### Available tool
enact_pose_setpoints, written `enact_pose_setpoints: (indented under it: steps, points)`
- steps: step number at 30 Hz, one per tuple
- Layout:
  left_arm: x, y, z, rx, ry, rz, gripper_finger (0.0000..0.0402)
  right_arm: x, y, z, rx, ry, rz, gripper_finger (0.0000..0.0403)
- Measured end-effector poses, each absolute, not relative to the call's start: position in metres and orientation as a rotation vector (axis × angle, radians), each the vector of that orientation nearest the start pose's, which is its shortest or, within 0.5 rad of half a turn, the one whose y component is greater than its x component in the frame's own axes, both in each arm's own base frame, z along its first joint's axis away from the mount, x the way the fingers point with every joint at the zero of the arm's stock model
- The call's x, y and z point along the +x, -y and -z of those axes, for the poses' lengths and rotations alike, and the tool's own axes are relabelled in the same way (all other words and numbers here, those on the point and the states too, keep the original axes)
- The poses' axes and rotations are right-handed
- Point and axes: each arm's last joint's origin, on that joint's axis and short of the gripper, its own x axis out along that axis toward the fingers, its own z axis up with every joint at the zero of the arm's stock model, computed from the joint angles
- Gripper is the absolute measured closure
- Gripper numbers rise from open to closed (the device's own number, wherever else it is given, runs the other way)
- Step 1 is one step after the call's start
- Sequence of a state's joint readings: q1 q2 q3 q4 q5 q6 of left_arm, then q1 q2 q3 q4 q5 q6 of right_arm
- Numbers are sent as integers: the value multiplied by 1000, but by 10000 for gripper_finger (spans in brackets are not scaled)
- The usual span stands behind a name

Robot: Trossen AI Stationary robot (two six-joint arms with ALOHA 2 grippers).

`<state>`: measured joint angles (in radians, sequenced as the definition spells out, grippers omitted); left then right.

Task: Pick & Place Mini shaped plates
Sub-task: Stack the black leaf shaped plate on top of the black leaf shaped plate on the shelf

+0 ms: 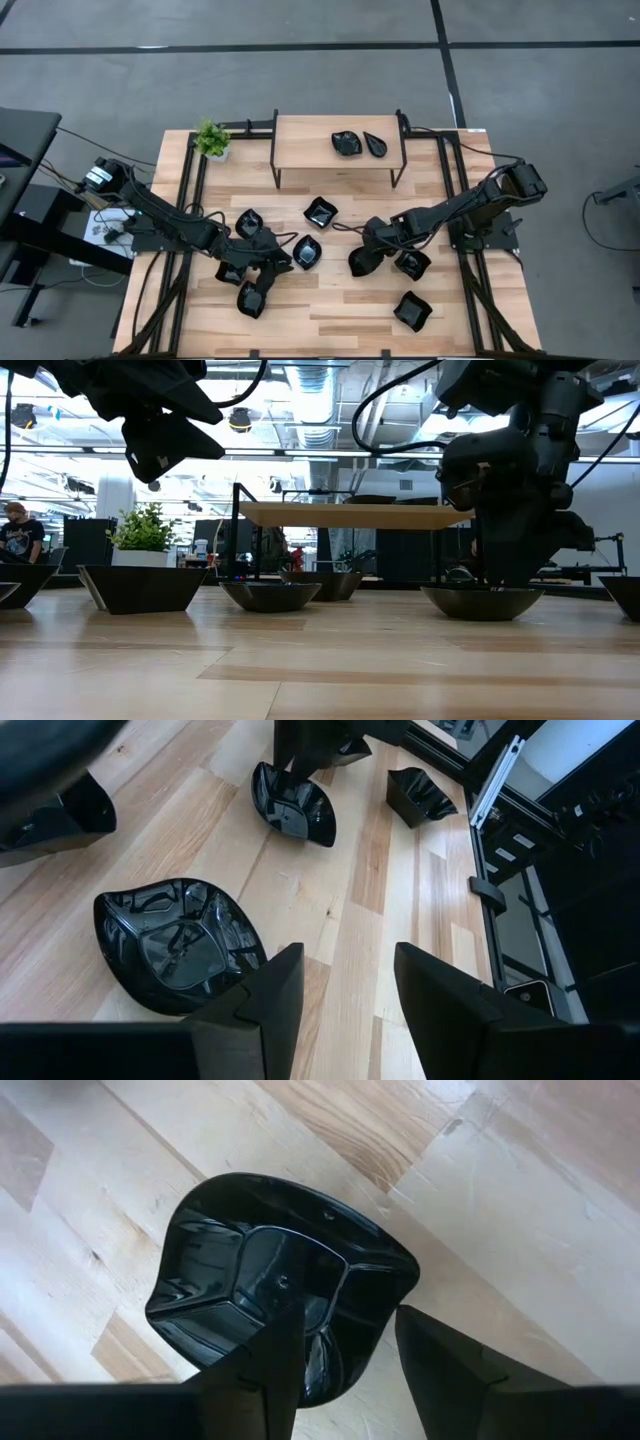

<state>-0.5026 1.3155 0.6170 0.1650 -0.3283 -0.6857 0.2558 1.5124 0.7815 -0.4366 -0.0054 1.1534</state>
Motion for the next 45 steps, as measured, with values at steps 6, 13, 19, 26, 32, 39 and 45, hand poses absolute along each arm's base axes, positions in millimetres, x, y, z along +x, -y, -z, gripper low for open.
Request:
enact_pose_setpoints:
  steps: [6,13,19,26,32,39,45]
  points:
    - [234,118,-199,-455,-521,-4,243,250,-66,-150,889,-1162,465,243]
    - [234,118,-199,-455,-521,-4,243,248,-66,-144,924,-1145,469,236]
    - [234,118,-199,-455,-521,-4,243,253,-67,-147,935,-1105,432,245]
    - [234,118,-199,-454,-522,-4,243,253,-67,-147,914,-1104,414,278]
    - [234,118,-199,-454,-522,-4,243,253,-67,-147,913,-1103,415,319]
    - [234,118,-199,-455,-522,-3,243,253,-67,-147,913,-1102,416,364]
    - [234,118,-199,-455,-523,-1,243,254,-65,-147,920,-1095,420,399]
